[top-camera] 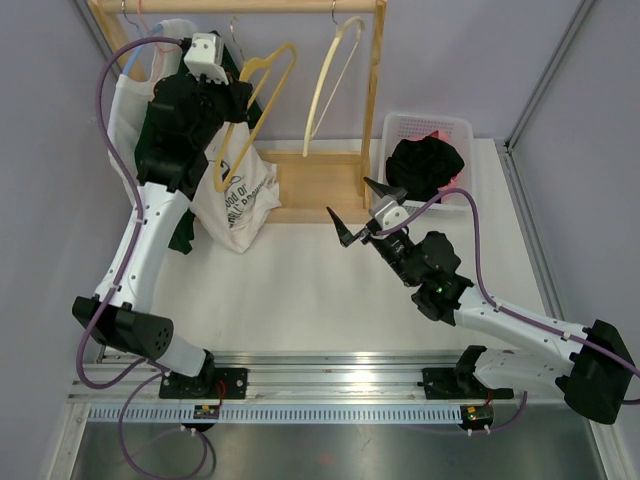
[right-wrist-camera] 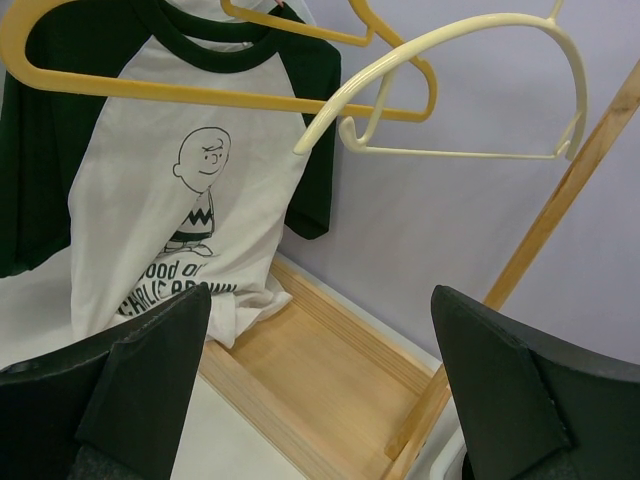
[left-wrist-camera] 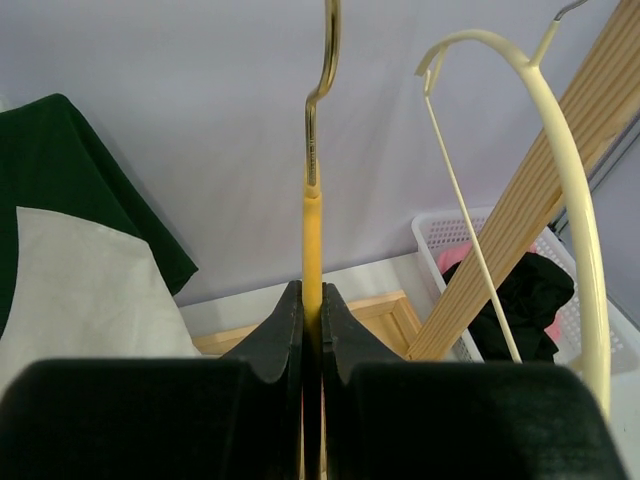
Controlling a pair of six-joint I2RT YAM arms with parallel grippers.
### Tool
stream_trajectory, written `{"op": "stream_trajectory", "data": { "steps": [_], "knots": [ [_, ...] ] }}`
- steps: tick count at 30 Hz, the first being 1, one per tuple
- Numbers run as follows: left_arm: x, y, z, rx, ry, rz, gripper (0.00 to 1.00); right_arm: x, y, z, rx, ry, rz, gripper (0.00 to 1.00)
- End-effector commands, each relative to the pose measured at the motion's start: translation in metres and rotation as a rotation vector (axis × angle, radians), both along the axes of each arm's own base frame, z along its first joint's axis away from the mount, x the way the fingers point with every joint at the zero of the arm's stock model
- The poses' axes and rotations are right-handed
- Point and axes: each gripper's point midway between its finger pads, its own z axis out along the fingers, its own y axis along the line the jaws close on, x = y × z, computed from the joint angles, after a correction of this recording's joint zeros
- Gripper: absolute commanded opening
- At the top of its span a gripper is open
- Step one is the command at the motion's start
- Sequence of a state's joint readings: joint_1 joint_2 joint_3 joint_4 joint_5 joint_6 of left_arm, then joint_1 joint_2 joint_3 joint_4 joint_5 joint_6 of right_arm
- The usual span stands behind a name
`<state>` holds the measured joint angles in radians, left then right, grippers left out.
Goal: Remove the t-shirt from the hanger
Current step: Hang the hanger back to the clothesline with the left arm
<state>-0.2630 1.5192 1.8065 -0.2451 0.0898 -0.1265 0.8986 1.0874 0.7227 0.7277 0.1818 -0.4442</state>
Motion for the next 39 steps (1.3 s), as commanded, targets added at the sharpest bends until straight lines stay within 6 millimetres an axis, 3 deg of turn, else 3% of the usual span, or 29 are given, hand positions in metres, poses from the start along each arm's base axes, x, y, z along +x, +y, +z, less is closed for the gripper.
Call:
{"op": "stream_trajectory", "data": {
  "steps": [1, 8, 15, 17, 18, 23, 25, 26, 27, 36, 39],
  "knots": [
    [-0.019, 0.006, 0.039, -0.015, -0.142, 0.007, 0.0, 0.0, -0.002, 0.01, 0.033, -0.015, 0.003, 0.99],
    [-0.03, 0.006, 0.041, -0.038, -0.146, -0.001, 0.0, -0.001, 0.0, 0.011, 0.031, -0.014, 0.01, 0.99],
    [-0.027, 0.006, 0.065, -0.052, -0.182, 0.006, 0.0, 0.001, 0.002, 0.009, 0.024, -0.009, 0.01, 1.0],
    [-0.014, 0.0, 0.074, -0.062, -0.177, 0.0, 0.0, 0.002, 0.003, 0.009, 0.023, -0.008, 0.01, 0.99],
    [-0.006, -0.003, 0.066, -0.059, -0.143, -0.002, 0.0, 0.002, 0.003, 0.009, 0.021, -0.008, 0.011, 1.0],
    [0.015, -0.013, 0.074, -0.069, -0.177, -0.016, 0.0, 0.001, 0.005, 0.008, 0.016, -0.005, 0.024, 1.0],
    [0.029, -0.019, 0.066, -0.061, -0.166, -0.025, 0.0, 0.0, 0.005, 0.007, 0.013, -0.004, 0.023, 0.99],
    [0.026, -0.021, 0.083, -0.064, -0.2, -0.032, 0.0, 0.0, 0.004, 0.008, 0.013, -0.008, 0.021, 0.99],
    [0.041, -0.029, 0.064, -0.047, -0.152, -0.043, 0.0, 0.0, 0.004, 0.008, 0.014, -0.009, 0.022, 0.99],
    [0.063, -0.068, 0.062, 0.001, -0.189, -0.075, 0.0, -0.004, 0.001, 0.009, 0.015, -0.015, 0.031, 0.99],
    [0.07, -0.085, 0.045, 0.026, -0.155, -0.093, 0.0, -0.004, 0.001, 0.009, 0.015, -0.014, 0.029, 0.99]
  ]
}}
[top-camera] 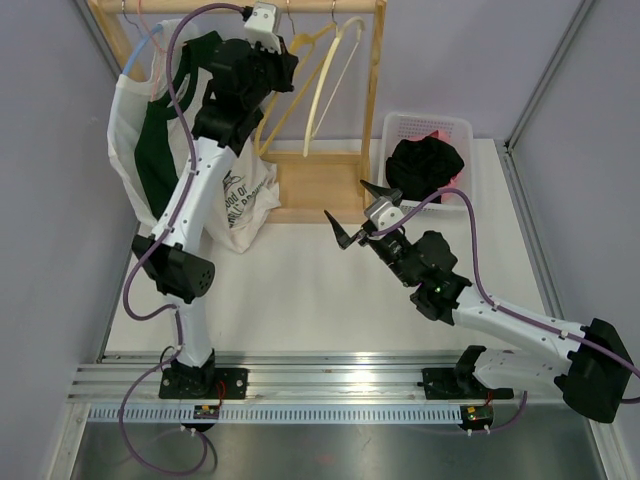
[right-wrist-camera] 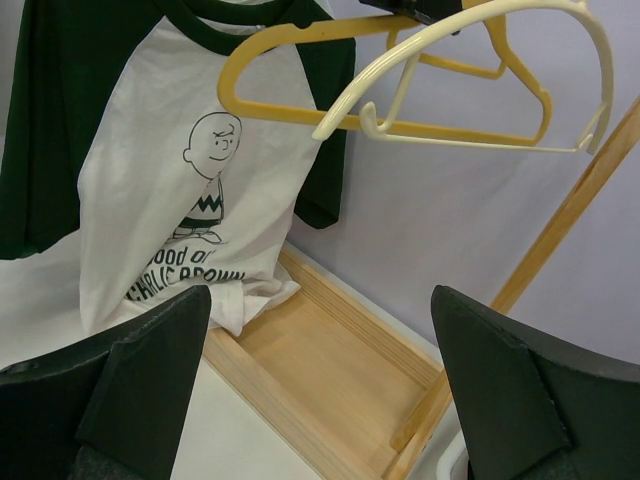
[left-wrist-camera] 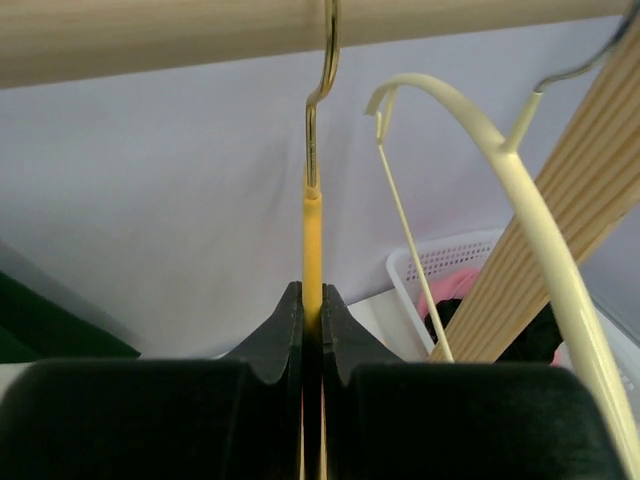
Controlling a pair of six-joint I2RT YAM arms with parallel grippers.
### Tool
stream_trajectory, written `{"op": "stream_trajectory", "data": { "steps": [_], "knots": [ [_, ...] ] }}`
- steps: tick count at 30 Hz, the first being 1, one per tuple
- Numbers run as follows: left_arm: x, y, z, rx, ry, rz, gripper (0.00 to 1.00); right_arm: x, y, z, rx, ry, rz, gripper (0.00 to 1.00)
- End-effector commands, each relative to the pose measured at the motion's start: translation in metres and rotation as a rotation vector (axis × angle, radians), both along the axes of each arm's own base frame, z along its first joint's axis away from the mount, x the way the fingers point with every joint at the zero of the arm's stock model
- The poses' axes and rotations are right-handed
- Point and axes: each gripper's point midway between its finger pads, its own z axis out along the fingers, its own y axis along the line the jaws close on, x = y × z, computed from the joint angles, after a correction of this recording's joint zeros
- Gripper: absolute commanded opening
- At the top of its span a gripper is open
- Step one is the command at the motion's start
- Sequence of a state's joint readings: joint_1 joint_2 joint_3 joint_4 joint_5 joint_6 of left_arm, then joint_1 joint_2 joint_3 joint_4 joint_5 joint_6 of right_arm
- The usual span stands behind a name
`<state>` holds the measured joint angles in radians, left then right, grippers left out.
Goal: Remove the t-shirt from the hanger
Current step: Hang the hanger back to the clothesline with the left arm, then grab a hanger with a tshirt on it with the left arm
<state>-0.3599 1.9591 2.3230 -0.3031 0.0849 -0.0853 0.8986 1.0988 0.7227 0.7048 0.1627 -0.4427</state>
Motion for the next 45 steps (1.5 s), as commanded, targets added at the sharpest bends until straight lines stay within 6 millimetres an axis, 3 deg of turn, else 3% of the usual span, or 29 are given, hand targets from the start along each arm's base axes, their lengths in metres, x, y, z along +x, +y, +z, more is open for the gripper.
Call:
{"op": "stream_trajectory", "data": {
  "steps": [1, 7, 15, 16, 19, 21, 23, 25, 26, 30, 36, 40, 41, 45],
  "knots": [
    [-0.013, -0.011, 0.04, -0.004, -0.118, -0.012, 0.0, -0.005, -0.005, 0.019, 0.047, -0.032, 0.011, 0.99],
    [-0.019, -0.025, 0.037, 0.012, -0.118, -0.024, 0.02, -0.007, -0.007, 0.02, 0.049, -0.034, 0.01, 0.99],
    [-0.036, -0.023, 0.045, 0.014, -0.124, -0.022, 0.31, -0.006, -0.008, 0.018, 0.044, -0.032, 0.007, 1.0],
    [-0.038, -0.02, 0.047, 0.011, -0.127, -0.013, 0.4, -0.006, -0.008, 0.018, 0.044, -0.03, 0.003, 0.99],
    [-0.051, -0.012, 0.057, 0.014, -0.138, 0.004, 0.54, -0.005, -0.008, 0.019, 0.046, -0.027, 0.0, 0.99],
    [-0.055, -0.004, 0.055, 0.018, -0.122, 0.034, 0.58, -0.004, -0.008, 0.019, 0.047, -0.024, -0.002, 0.99],
    [-0.071, 0.005, 0.066, 0.042, -0.148, 0.039, 0.64, -0.005, -0.008, 0.021, 0.052, -0.024, 0.004, 1.0],
    [-0.077, 0.01, 0.055, 0.076, -0.132, 0.038, 0.68, -0.006, -0.007, 0.022, 0.055, -0.024, 0.012, 1.0],
    [-0.093, 0.016, 0.065, 0.081, -0.151, 0.036, 0.72, -0.007, -0.007, 0.021, 0.055, -0.023, 0.013, 0.99],
    [-0.119, 0.041, 0.068, 0.127, -0.167, 0.076, 0.8, -0.007, -0.007, 0.021, 0.053, -0.019, 0.017, 1.0],
    [-0.144, 0.077, 0.054, 0.216, -0.123, 0.098, 0.86, -0.009, -0.009, 0.022, 0.053, -0.016, 0.02, 0.99],
    [-0.142, 0.111, 0.045, 0.229, -0.077, 0.148, 0.85, -0.012, -0.01, 0.023, 0.054, -0.018, 0.026, 0.99],
    [-0.138, 0.132, 0.045, 0.226, -0.069, 0.188, 0.85, -0.013, -0.011, 0.024, 0.056, -0.018, 0.028, 0.99],
    [-0.129, 0.165, 0.044, 0.219, -0.045, 0.239, 0.77, -0.014, -0.011, 0.024, 0.057, -0.016, 0.032, 0.99]
  ]
}}
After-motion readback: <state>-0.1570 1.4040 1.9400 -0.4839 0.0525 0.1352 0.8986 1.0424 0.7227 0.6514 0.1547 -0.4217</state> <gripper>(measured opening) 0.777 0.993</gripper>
